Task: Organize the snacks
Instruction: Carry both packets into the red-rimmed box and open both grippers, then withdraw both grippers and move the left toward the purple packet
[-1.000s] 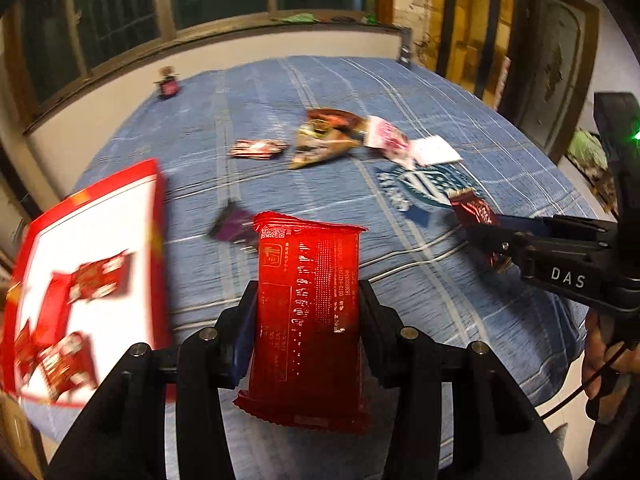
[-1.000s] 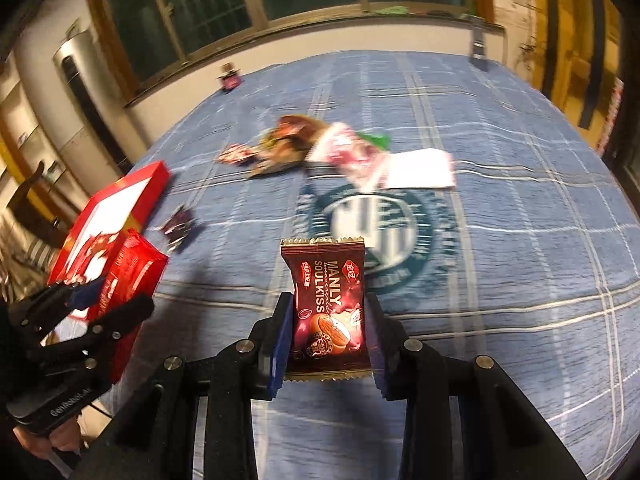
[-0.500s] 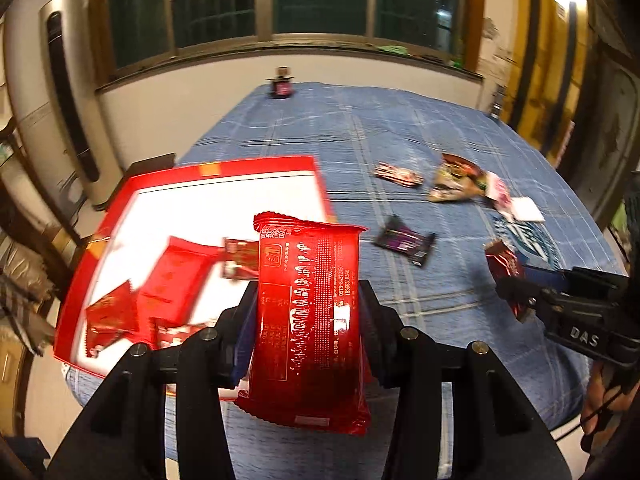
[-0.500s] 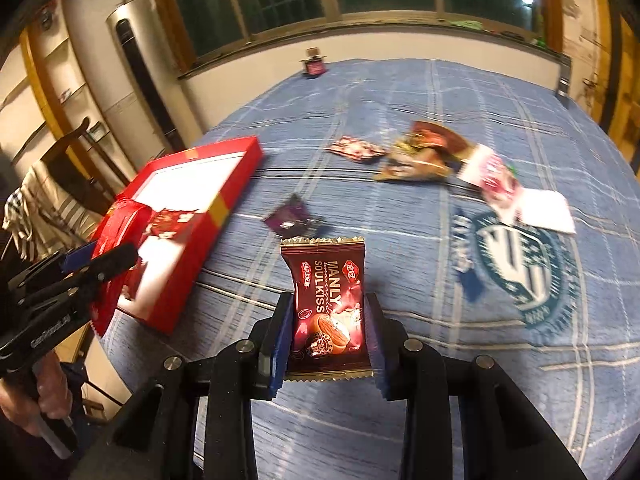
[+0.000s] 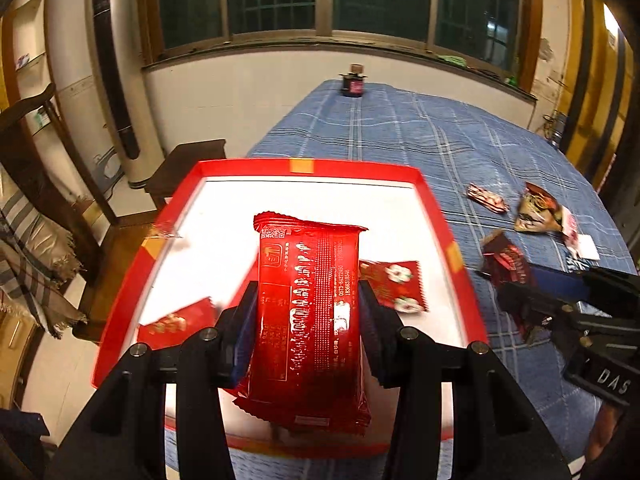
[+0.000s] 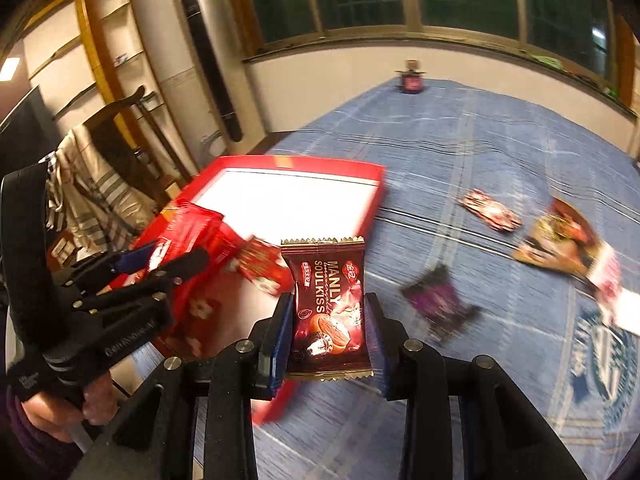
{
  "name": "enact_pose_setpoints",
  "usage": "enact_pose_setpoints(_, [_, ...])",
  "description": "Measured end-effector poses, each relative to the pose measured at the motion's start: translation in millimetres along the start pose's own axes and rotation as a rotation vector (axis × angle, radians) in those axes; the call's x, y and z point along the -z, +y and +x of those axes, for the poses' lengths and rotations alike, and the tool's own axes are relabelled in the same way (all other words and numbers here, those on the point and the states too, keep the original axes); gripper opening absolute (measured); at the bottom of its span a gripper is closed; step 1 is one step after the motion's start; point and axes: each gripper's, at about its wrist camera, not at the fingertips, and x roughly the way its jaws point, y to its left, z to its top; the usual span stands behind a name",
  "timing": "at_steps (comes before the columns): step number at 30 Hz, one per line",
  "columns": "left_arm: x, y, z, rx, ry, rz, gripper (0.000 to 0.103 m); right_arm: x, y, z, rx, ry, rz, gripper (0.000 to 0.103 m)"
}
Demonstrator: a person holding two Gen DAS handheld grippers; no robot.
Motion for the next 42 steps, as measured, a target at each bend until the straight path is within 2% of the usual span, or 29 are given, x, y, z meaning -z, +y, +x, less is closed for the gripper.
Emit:
enact_pose_setpoints(12, [-11.4, 33.5, 21.6, -0.067, 0.008, -0.066, 0.045, -26.6, 40.7, 57.1, -0.069, 0.044, -0.046, 0.035])
enact_pose_setpoints(23, [-12.7, 46.4, 25.2, -0.102, 0.045, -0.116, 0.045, -32.6, 35.3, 61.4, -0.076, 0.035, -0.016, 0.04])
enact_pose_setpoints(26, [-14.1, 44.3, 12.6, -0.112, 0.019, -0.124, 0.047, -32.5, 28.3, 52.4, -0.065, 0.034, 0.003, 0.04])
enact_pose_setpoints(30, [-15.6, 39.6, -5.9, -0.134, -0.01, -0.117, 0.054, -28.5, 17.4, 26.8, -0.044, -0.004, 0.031, 0.047])
enact_pose_setpoints(35, [-13.3, 22.5, -40.5, -0.113, -0.049, -0.086, 0.056, -18.9, 5.7, -11.0, -0.01, -0.04, 0.066, 0.048])
enact_pose_setpoints(38, [-7.4, 6.3, -65.2, -0.092, -0.085, -0.05, 0.064, -9.4, 1.8, -42.9, 0.014, -0.08, 0.071, 0.048])
enact_pose_setpoints(40, [-1.5, -3.9, -79.2, -0.084, -0.108, -0.025, 0.069, 0.8, -1.5, -66.8, 0.037, -0.115, 0.071, 0.056])
enact_pose_setpoints(42, [6.2, -17.2, -91.0, -0.07, -0.114, 0.004, 0.069, 15.5, -8.8, -94.1, 0.067, -0.162, 0.087, 0.059])
